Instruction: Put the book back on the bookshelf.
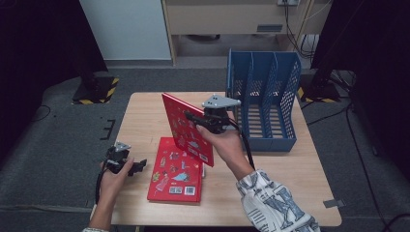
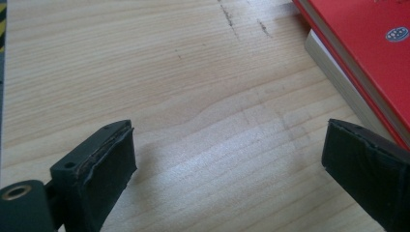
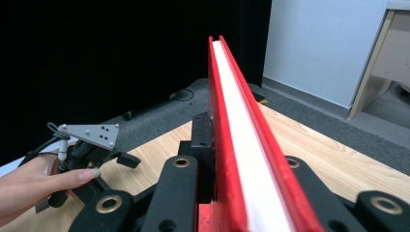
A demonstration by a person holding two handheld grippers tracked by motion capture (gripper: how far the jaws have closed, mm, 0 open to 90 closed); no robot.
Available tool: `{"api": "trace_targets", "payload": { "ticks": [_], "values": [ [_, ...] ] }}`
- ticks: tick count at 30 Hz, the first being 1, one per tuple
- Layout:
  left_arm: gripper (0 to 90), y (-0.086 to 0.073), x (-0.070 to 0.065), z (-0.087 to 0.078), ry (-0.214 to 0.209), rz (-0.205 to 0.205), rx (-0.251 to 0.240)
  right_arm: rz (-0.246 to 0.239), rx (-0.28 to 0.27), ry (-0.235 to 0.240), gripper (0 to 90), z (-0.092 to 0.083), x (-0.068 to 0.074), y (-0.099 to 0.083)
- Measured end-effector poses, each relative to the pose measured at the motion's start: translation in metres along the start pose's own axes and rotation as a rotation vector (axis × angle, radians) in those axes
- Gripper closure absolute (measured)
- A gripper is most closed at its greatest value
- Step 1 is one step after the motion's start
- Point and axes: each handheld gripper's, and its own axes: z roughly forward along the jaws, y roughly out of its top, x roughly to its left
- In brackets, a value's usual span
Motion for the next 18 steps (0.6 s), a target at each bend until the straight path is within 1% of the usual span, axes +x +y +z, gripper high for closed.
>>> {"api": "trace_targets", "payload": {
  "ticks": [1,5,7,8,10,13,15,18],
  "values": [
    [4.3,0.0,0.0,0.0,0.003,0.006,0.008,-0.005,-0.001,0.001,78.6,-0.002,0.0,0.0],
    [4.4,-0.001,0.0,0.002,0.006,0.004,0.022,-0.005,-0.008,-0.004,78.6,-0.009,-0.002,0.001],
    [4.4,-0.002,-0.001,0.004,0.009,0.022,0.043,-0.001,-0.017,-0.006,78.6,-0.013,-0.003,0.0],
    [3.4,-0.002,-0.001,0.004,0.013,0.028,0.041,0.002,-0.021,-0.007,78.6,-0.014,-0.003,-0.001],
    [2.8,-0.002,-0.002,0.004,0.013,0.026,0.041,0.005,-0.028,-0.007,78.6,-0.018,-0.004,-0.002],
    [1.6,-0.005,-0.002,0.005,0.018,0.02,0.018,0.006,-0.033,-0.005,78.6,-0.023,-0.004,-0.003],
    [0.0,-0.006,-0.003,0.006,0.019,0.016,0.002,-0.001,-0.03,-0.003,78.7,-0.028,-0.004,-0.004],
    [0.0,-0.008,-0.004,0.007,0.02,0.012,-0.024,-0.008,-0.029,-0.004,78.7,-0.034,-0.003,-0.005]
  ]
}}
